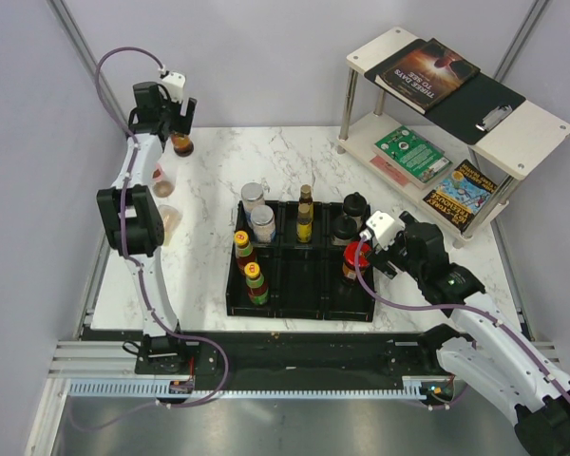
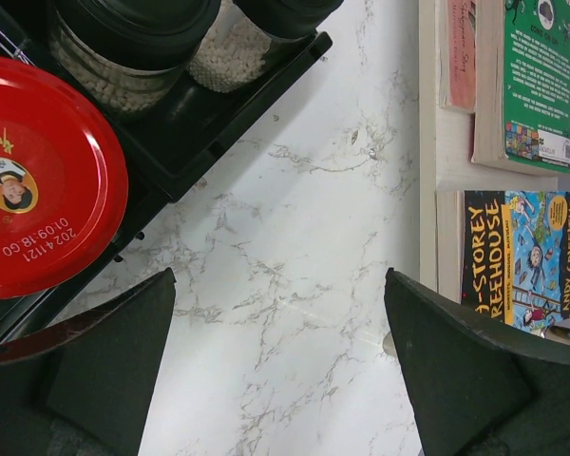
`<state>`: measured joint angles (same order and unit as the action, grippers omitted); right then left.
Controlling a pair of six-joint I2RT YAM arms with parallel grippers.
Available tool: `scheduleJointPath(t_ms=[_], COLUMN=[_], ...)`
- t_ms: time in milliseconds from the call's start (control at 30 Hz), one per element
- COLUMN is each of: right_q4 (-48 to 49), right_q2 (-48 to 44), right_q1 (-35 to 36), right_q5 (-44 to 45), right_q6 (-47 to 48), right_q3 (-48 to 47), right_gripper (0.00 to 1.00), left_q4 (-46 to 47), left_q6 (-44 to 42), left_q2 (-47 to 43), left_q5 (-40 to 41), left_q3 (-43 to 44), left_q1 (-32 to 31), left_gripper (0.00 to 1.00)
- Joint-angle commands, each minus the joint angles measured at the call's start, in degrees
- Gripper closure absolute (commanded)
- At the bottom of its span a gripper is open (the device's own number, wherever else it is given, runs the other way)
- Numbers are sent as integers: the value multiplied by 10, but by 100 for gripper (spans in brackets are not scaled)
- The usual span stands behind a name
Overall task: Organize the condiment bottles
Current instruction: Pick up the bottle from the corner of the board.
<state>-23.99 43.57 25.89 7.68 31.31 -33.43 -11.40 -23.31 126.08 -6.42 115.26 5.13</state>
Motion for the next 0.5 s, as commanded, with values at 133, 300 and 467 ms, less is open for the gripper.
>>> scheduleJointPath(t_ms=[133, 300, 467], right_q4=[10, 10, 10], right_q2=[12, 16, 18], right_q1=[-2, -2, -2], right_q5=[2, 6, 8], right_q6=[3, 3, 3], right_q3=[0, 0, -1], right_gripper=[2, 2, 2], left_q4=[16, 3, -10], left_q6=[19, 46, 56], left_q2=[93, 117, 145], left_q5=[22, 2, -18], left_q3=[124, 151, 170], left_q1=[8, 22, 30], left_gripper=[1, 1, 1])
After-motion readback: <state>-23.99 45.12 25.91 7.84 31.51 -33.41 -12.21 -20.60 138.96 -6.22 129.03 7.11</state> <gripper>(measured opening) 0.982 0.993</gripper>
